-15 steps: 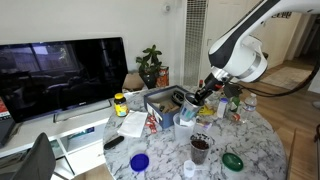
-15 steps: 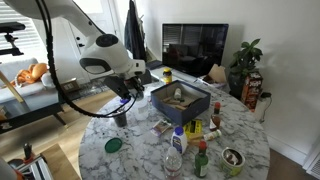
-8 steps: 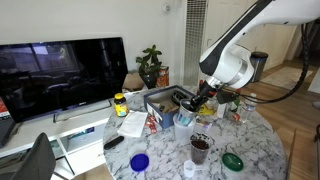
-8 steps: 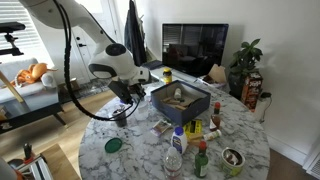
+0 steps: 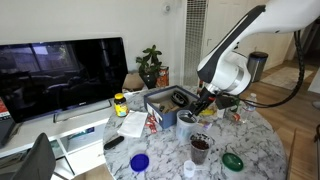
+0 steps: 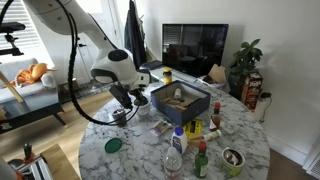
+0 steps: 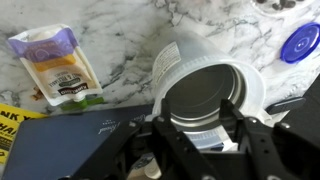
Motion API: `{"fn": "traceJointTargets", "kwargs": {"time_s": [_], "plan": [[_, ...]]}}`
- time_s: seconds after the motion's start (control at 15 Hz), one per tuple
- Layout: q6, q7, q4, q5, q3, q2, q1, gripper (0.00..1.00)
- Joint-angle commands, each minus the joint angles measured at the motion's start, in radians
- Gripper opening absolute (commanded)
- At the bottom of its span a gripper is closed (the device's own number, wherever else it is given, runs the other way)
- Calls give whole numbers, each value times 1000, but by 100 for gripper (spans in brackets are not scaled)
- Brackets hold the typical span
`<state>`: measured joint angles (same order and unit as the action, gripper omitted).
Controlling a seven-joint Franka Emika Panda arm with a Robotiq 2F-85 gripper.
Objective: Put the silver cup in the larger clear cup then put the small clear cup inside the silver cup.
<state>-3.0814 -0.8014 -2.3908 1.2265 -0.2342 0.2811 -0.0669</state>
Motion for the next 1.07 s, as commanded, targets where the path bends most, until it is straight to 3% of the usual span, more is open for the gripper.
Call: {"fn": "traceJointTargets", "kwargs": {"time_s": [0.0, 0.13, 0.67, 0.8, 1.0], "plan": [[54, 113, -106, -83, 32, -71, -29, 88], [109, 139, -151, -105, 30, -107, -21, 100], [130, 121, -166, -67, -6, -187, -14, 99], [136, 167, -186, -107, 0, -188, -19, 100], [172, 289, -262, -252, 19, -179, -31, 100]]}}
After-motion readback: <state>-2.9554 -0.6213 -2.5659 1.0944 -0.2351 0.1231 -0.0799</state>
